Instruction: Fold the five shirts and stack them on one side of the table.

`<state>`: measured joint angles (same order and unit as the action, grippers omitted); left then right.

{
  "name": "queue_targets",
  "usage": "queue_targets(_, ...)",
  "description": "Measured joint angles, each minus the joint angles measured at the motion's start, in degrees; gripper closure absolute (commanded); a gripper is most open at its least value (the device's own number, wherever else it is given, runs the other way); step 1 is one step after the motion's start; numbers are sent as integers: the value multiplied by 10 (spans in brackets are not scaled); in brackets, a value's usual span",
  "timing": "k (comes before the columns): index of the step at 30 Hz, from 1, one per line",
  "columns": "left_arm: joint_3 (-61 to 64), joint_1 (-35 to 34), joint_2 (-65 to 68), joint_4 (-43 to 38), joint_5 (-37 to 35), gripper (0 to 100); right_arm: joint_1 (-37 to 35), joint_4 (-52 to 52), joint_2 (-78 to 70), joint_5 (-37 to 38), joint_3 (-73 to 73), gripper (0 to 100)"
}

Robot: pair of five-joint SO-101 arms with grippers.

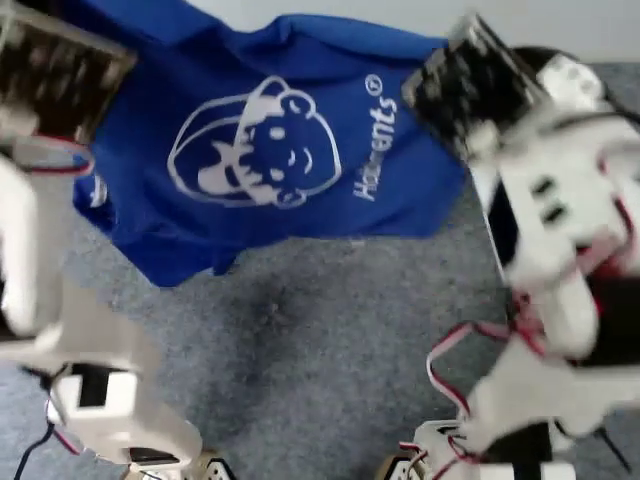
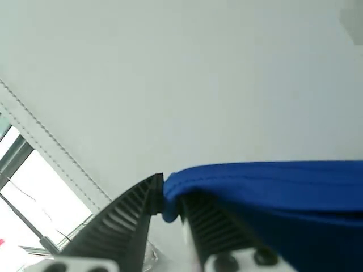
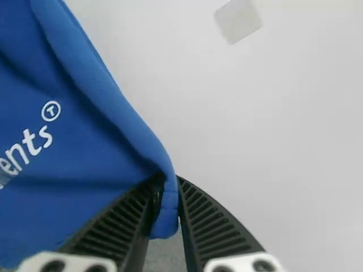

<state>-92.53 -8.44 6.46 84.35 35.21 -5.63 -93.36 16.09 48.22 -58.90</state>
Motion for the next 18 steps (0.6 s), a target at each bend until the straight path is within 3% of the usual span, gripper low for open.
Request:
queue_targets(10,2,0,-94,55,16,985,-2,-63,97,34,-5,987)
queue_targets(18,131,0,-7,84,42,985,-2,-56,31,41,122,987)
